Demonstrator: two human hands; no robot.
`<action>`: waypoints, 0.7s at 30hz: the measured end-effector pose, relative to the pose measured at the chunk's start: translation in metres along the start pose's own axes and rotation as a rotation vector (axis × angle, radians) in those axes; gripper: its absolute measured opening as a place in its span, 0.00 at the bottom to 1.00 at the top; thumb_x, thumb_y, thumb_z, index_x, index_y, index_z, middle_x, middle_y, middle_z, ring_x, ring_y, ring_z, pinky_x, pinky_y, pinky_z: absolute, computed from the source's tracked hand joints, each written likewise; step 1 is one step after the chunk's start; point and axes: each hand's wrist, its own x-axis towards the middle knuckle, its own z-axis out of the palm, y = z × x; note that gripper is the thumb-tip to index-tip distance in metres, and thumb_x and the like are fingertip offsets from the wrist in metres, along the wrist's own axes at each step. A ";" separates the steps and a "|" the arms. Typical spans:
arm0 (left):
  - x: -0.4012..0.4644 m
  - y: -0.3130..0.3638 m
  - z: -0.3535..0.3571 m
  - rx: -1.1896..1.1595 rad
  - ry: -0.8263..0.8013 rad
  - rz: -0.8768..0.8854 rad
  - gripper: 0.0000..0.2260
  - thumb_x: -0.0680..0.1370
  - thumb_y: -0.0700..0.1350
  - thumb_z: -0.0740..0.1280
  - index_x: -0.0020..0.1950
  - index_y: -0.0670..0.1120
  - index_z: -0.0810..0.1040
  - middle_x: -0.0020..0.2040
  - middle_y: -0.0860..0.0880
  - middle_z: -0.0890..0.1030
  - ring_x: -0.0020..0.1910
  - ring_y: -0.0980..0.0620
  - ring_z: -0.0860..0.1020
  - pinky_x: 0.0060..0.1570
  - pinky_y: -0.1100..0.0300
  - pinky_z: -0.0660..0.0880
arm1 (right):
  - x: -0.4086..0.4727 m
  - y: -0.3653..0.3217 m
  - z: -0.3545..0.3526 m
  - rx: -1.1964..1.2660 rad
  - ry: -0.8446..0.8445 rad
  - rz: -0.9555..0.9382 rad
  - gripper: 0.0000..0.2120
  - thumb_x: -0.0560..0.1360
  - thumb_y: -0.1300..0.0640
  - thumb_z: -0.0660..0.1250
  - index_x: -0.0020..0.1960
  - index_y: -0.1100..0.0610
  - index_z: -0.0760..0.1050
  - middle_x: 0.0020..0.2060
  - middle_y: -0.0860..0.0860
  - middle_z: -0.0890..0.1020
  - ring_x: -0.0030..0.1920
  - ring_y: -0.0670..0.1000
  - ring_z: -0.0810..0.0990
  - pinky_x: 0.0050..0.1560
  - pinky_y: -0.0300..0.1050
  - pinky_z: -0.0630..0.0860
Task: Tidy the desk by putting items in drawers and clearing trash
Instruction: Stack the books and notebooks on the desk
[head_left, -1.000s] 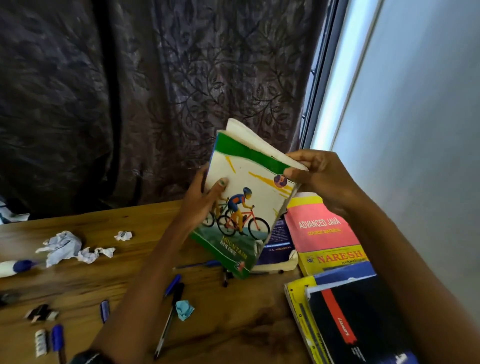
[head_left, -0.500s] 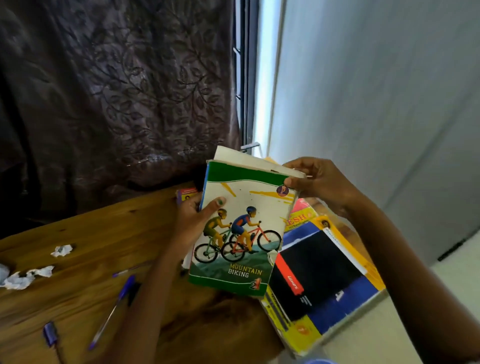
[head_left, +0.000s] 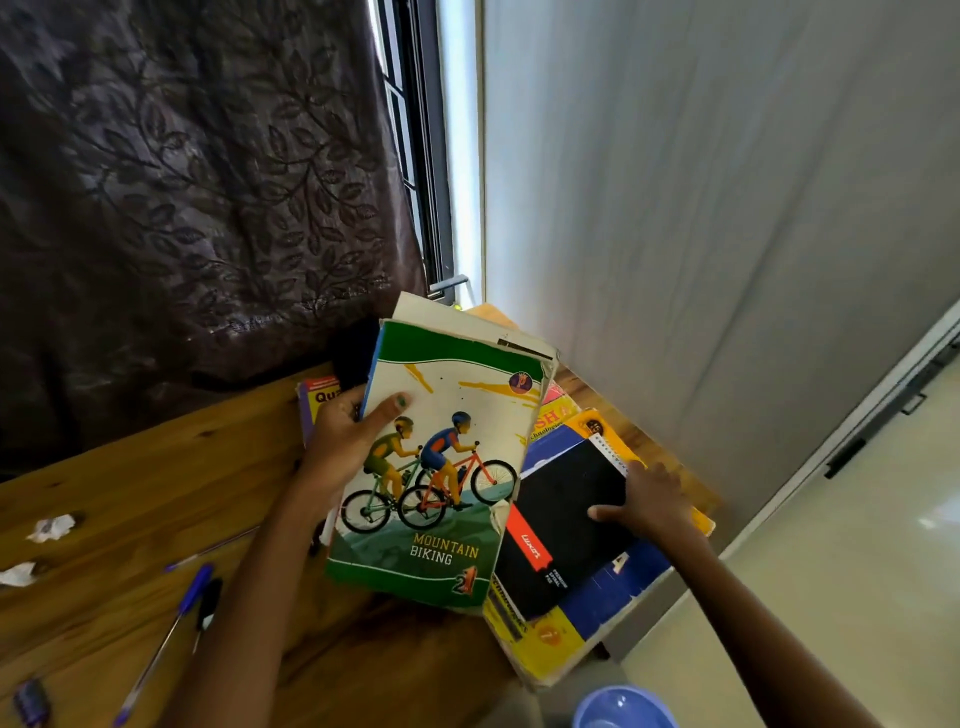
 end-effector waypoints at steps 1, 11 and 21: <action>0.001 0.000 0.001 0.006 -0.005 -0.008 0.03 0.73 0.46 0.71 0.46 0.52 0.80 0.40 0.58 0.84 0.44 0.58 0.82 0.42 0.64 0.79 | -0.002 -0.002 0.000 0.003 -0.001 0.020 0.44 0.66 0.37 0.72 0.71 0.58 0.59 0.69 0.59 0.64 0.70 0.60 0.63 0.65 0.55 0.67; 0.020 0.000 0.033 0.106 -0.126 0.000 0.06 0.74 0.47 0.70 0.48 0.46 0.79 0.40 0.51 0.80 0.37 0.61 0.79 0.37 0.68 0.74 | -0.003 0.017 -0.029 0.479 -0.104 0.080 0.34 0.67 0.53 0.75 0.68 0.62 0.65 0.62 0.59 0.74 0.59 0.57 0.74 0.57 0.48 0.71; 0.046 -0.022 0.106 0.295 -0.453 -0.071 0.05 0.75 0.45 0.70 0.48 0.46 0.79 0.39 0.49 0.80 0.34 0.55 0.77 0.34 0.63 0.75 | -0.076 0.060 -0.132 0.385 0.441 0.016 0.16 0.68 0.57 0.74 0.52 0.60 0.76 0.42 0.58 0.79 0.44 0.59 0.78 0.42 0.50 0.73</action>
